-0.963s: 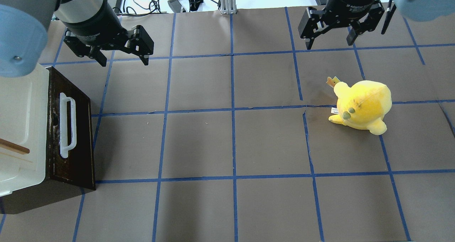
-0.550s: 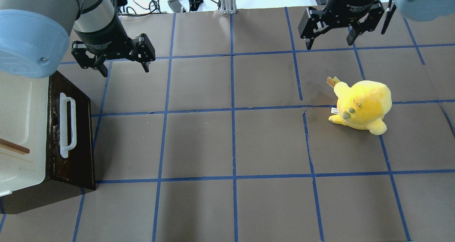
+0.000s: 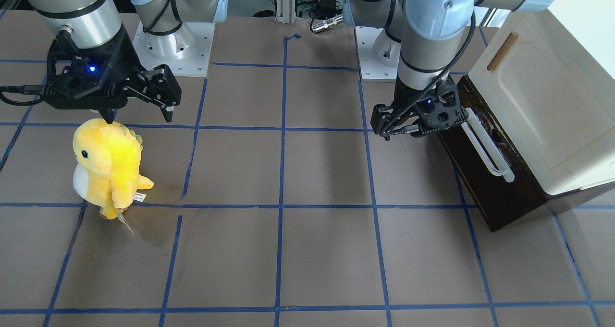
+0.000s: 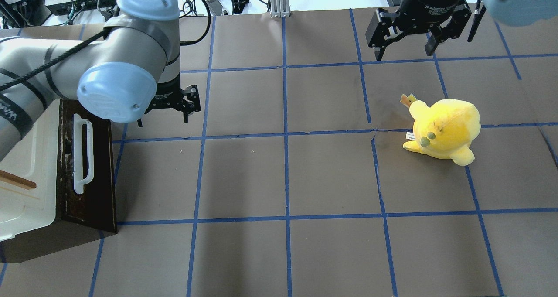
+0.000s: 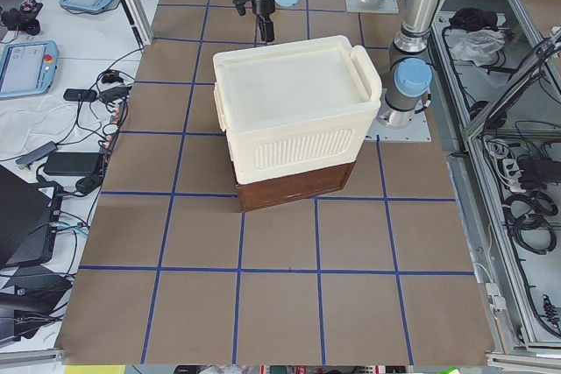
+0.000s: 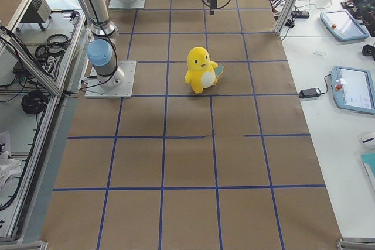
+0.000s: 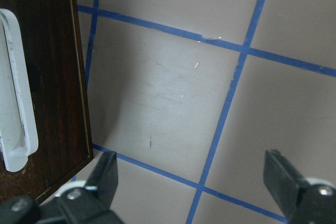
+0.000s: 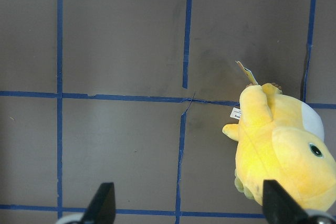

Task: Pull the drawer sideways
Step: 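Lower the open left gripper down around the white bar handle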

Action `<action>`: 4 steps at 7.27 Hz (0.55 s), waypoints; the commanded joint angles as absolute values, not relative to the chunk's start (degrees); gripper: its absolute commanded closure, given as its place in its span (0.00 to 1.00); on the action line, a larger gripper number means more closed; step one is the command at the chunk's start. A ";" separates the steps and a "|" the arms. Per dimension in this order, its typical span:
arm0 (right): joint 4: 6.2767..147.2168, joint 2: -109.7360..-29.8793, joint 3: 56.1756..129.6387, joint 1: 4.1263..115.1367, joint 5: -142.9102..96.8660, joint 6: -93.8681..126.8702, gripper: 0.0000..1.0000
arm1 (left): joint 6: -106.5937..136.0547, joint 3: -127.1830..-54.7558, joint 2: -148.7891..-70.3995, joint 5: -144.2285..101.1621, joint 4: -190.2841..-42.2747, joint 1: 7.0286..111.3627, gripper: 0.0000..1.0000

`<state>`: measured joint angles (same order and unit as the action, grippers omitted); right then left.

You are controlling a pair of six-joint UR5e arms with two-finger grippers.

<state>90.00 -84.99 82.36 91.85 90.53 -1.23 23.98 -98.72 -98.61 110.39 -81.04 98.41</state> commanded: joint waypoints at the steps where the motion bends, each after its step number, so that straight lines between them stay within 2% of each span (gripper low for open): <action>1: 90.00 -84.99 82.35 91.85 90.53 -1.23 0.00 | 25.22 -99.23 -101.85 121.14 -80.77 100.80 0.00; 4: 90.00 -84.99 82.35 91.85 90.53 -1.32 0.00 | 24.70 -99.40 -103.18 129.08 -81.91 101.78 0.00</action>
<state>90.00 -84.99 82.35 91.84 90.53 -1.24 24.89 -99.25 -102.74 125.83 -81.42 101.55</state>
